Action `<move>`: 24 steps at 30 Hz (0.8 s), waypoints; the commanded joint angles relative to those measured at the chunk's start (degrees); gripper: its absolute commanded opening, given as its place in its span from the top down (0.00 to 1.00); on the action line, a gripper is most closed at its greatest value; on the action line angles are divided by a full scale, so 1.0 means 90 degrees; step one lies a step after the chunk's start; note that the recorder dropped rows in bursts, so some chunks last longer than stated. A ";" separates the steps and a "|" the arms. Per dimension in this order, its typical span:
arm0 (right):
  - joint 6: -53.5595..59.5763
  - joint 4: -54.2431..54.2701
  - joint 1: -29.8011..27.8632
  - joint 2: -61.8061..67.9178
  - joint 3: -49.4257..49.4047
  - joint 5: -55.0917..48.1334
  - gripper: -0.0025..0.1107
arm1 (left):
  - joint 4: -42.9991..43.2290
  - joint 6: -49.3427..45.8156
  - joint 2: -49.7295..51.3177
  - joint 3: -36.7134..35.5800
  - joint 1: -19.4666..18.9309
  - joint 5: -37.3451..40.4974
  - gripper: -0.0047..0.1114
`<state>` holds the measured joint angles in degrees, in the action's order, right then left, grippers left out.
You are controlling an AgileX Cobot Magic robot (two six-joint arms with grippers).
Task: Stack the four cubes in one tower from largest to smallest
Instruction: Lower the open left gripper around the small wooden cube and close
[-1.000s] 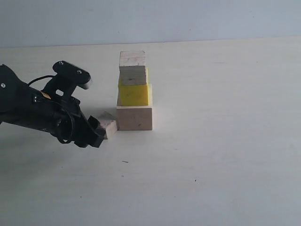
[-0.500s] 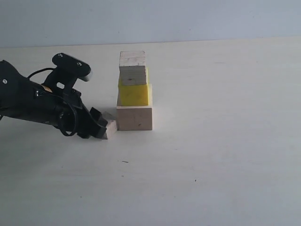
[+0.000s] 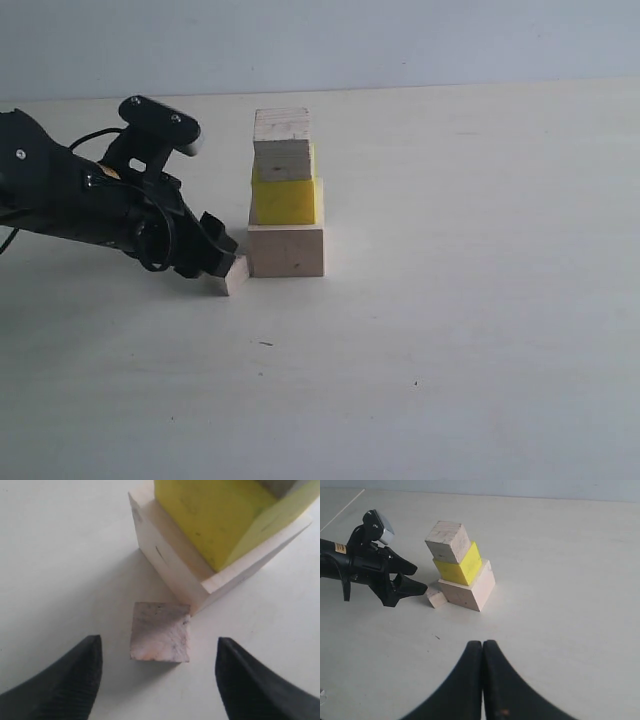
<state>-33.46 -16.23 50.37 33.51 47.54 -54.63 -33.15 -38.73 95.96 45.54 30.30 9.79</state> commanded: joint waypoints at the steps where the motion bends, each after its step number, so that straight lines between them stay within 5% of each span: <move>1: -0.0014 0.0023 0.0028 -0.0037 -0.0032 0.0106 0.98 | -0.0022 -0.0026 0.0375 0.0044 0.0051 -0.0076 0.41; 24: -0.0014 -0.0047 0.0028 -0.0037 -0.0032 0.0106 0.98 | -0.0022 -0.0026 0.0639 0.0072 0.0124 -0.0369 0.41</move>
<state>-33.59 -15.96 50.37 33.51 47.54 -54.56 -33.15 -38.73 101.71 45.76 31.13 7.23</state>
